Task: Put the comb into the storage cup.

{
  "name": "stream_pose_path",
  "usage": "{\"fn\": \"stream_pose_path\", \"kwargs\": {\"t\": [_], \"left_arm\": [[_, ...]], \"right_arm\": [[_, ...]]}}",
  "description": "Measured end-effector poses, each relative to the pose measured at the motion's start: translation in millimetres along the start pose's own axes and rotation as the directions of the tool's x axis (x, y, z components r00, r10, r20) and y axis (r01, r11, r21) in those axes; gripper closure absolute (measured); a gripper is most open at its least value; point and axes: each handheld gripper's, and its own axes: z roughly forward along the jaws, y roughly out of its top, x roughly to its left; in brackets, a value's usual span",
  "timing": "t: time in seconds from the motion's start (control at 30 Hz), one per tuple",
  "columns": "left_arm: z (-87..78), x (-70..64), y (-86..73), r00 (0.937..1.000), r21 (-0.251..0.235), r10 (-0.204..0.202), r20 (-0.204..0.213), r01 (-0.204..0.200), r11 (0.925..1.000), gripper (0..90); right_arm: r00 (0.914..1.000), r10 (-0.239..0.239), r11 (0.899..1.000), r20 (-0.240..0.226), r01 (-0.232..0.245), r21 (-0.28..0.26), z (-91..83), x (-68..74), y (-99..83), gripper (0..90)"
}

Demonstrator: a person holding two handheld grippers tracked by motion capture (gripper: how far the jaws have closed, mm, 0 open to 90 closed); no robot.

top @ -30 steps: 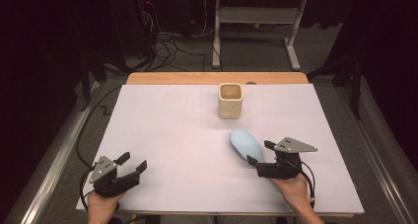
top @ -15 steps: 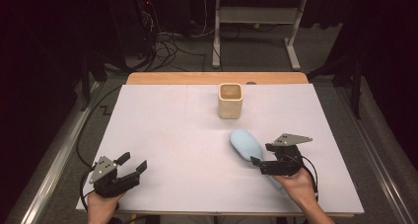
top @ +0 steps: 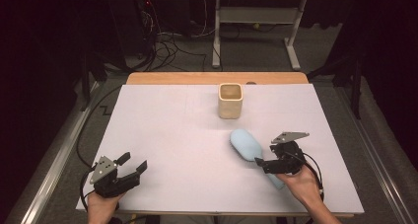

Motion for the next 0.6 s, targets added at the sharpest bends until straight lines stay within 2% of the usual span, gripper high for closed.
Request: {"fn": "stream_pose_path", "kwargs": {"t": [0.33, 0.6], "left_arm": [[0.0, 0.0, -0.1, 1.0, -0.001, 0.0, -0.003, 0.0, 1.0, 29.4], [-0.2, 0.2, 0.0, 1.0, -0.003, -0.002, -0.006, 0.002, 1.0, 29.3]], "right_arm": [[0.9998, 0.002, 0.998, 0.02, -0.003, 0.061, -0.3, -3.7, 1.1, 29.1], [0.9998, 0.012, 0.99, 0.018, -0.014, 0.142, 3.7, -5.9, 1.8, 31.1]]}}
